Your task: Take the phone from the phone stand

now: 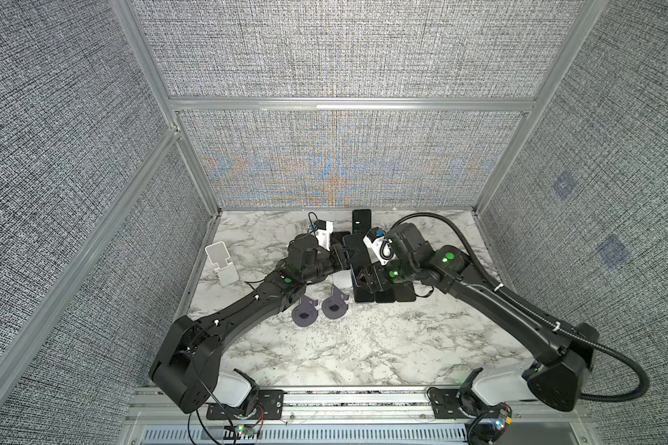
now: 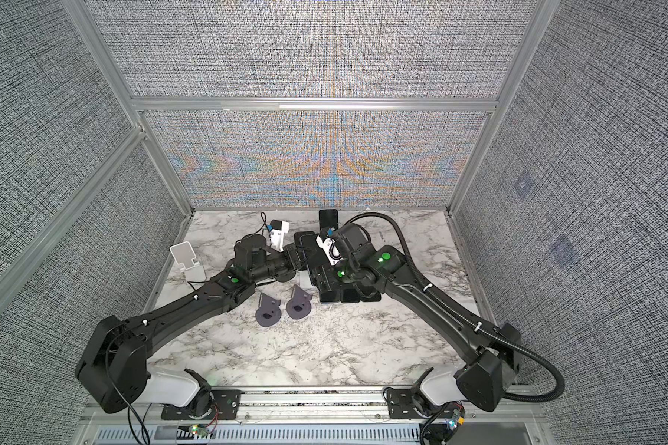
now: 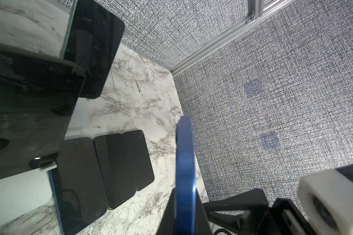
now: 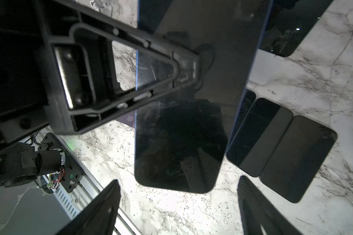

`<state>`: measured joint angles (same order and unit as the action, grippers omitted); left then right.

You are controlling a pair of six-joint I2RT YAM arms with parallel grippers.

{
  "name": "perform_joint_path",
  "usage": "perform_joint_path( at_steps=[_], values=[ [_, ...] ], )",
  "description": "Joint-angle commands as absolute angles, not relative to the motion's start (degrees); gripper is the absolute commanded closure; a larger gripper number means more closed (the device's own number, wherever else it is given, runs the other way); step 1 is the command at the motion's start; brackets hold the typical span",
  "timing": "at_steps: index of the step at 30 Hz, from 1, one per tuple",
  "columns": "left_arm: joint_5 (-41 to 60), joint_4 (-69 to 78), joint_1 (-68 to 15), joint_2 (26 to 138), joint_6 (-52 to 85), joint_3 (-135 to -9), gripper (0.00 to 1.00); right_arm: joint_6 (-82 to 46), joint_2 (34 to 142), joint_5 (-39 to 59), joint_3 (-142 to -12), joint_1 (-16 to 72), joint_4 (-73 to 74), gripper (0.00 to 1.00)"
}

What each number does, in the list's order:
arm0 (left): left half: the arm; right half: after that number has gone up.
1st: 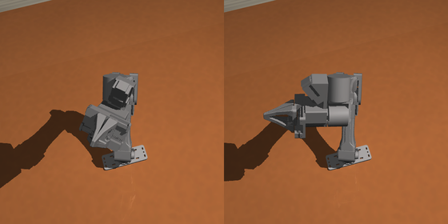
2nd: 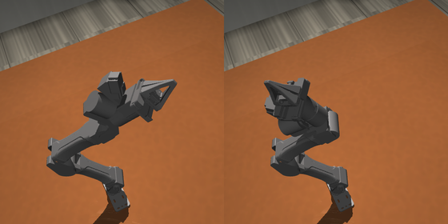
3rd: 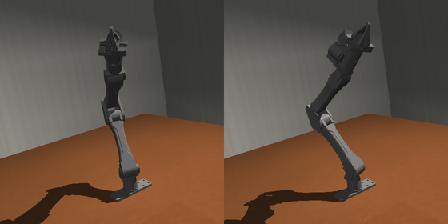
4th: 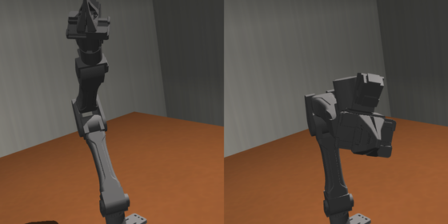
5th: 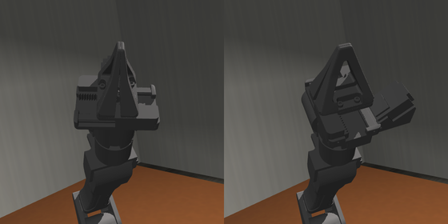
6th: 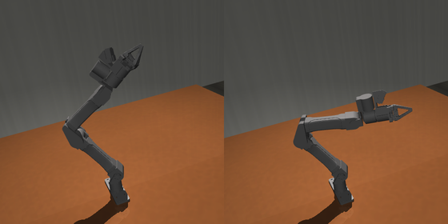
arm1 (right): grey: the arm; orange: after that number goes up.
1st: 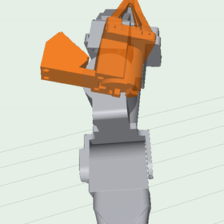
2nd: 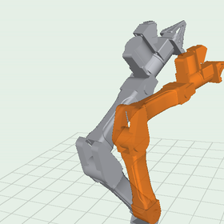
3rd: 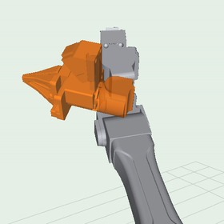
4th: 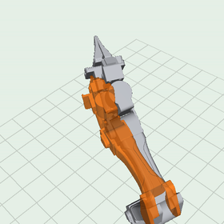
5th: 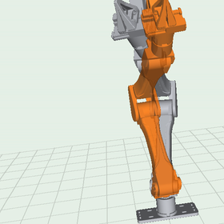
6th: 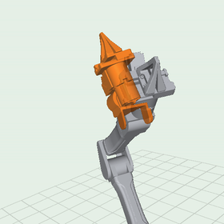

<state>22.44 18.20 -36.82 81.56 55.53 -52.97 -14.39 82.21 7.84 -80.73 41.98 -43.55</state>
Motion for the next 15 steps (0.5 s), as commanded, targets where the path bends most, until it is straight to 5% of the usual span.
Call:
perform_joint_path(
  at_steps=[1, 15],
  values=[
    [22.73, 23.00, -36.93, 81.21, 56.62, -52.74, 1.00, -15.84, 82.97, 7.95, -81.13, 42.11, -40.13, 0.21],
    [23.81, 24.76, -37.11, 81.19, 57.17, -52.14, 1.00, -18.42, 86.04, 9.61, -81.12, 40.73, -35.27, 0.22]
  ],
)
